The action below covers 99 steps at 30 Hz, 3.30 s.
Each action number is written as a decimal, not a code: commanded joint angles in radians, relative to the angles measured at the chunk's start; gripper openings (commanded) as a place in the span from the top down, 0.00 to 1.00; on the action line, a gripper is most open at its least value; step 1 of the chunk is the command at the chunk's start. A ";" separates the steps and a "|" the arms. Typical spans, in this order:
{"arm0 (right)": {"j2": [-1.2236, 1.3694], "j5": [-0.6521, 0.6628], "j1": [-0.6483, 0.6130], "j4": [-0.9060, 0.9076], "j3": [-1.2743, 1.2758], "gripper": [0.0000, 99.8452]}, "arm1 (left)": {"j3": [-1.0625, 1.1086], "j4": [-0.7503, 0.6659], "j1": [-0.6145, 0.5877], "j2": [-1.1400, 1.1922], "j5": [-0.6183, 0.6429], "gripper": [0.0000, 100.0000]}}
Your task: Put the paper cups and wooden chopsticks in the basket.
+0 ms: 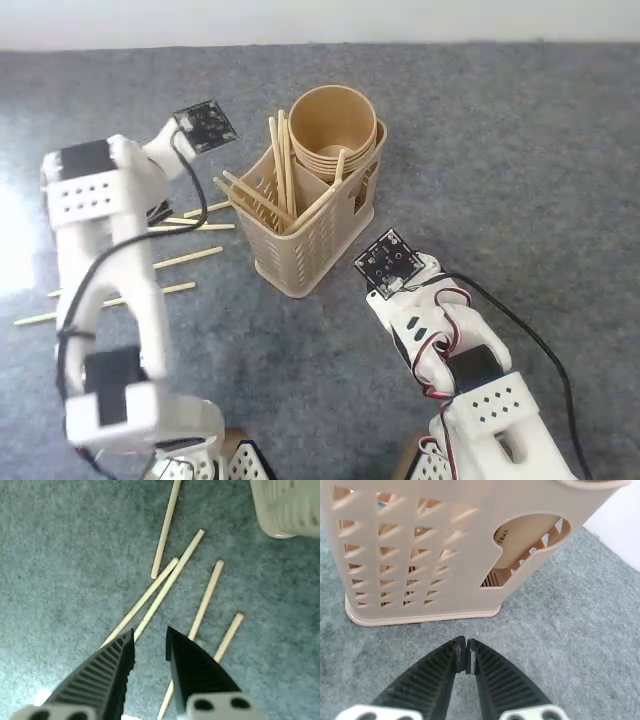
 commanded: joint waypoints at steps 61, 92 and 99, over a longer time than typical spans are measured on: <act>-0.015 0.078 -0.027 -0.134 0.078 0.99 | -0.544 0.147 0.157 0.683 -0.009 0.86; -0.013 0.078 -0.027 -0.134 0.078 0.99 | -0.634 0.029 0.169 0.852 -0.009 0.85; -0.013 0.078 -0.027 -0.134 0.078 0.99 | -0.851 0.265 0.199 0.959 -0.077 0.85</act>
